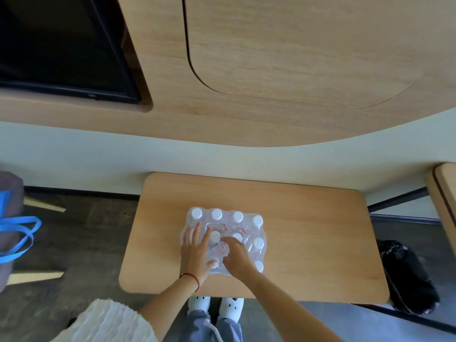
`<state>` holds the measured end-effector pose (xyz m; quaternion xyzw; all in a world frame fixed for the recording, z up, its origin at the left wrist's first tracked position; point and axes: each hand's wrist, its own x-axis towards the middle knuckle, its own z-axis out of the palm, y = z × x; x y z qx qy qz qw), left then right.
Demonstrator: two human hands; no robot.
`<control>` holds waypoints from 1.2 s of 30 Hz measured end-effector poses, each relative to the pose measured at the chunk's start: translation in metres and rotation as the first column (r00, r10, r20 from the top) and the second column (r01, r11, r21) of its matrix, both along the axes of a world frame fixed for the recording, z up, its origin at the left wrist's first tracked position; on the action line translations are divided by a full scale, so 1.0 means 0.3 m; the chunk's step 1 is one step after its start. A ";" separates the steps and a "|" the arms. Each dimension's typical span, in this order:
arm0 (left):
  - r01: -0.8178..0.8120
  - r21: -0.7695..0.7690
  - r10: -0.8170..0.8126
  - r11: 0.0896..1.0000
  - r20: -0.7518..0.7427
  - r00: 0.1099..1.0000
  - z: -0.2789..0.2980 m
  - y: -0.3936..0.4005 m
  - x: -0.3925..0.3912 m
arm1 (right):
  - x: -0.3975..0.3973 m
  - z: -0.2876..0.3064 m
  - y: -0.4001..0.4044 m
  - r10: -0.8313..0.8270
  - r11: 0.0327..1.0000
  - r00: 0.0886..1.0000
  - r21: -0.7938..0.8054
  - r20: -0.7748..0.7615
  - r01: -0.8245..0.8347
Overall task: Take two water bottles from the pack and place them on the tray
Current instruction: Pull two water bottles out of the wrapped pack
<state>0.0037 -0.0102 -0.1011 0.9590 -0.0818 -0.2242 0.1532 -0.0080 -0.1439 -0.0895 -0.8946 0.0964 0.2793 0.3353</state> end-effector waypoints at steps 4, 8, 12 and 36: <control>-0.023 -0.033 0.023 0.999 0.012 1.000 -0.014 0.008 0.007 | 0.022 -0.010 0.007 -0.041 0.999 0.999 -0.021 0.009 0.041; -0.013 -0.019 0.013 1.000 -0.007 1.000 -0.009 0.016 0.020 | 0.004 0.040 -0.059 0.048 0.998 0.984 0.035 0.171 -0.055; -0.023 -0.027 0.022 0.999 -0.013 1.000 0.001 0.011 0.021 | -0.077 0.068 -0.209 0.086 0.992 0.960 0.064 0.265 -0.107; -0.087 -0.206 0.087 0.975 -0.009 0.996 -0.012 0.033 -0.007 | 0.113 -0.081 -0.103 0.371 0.870 0.924 -0.384 0.093 -0.311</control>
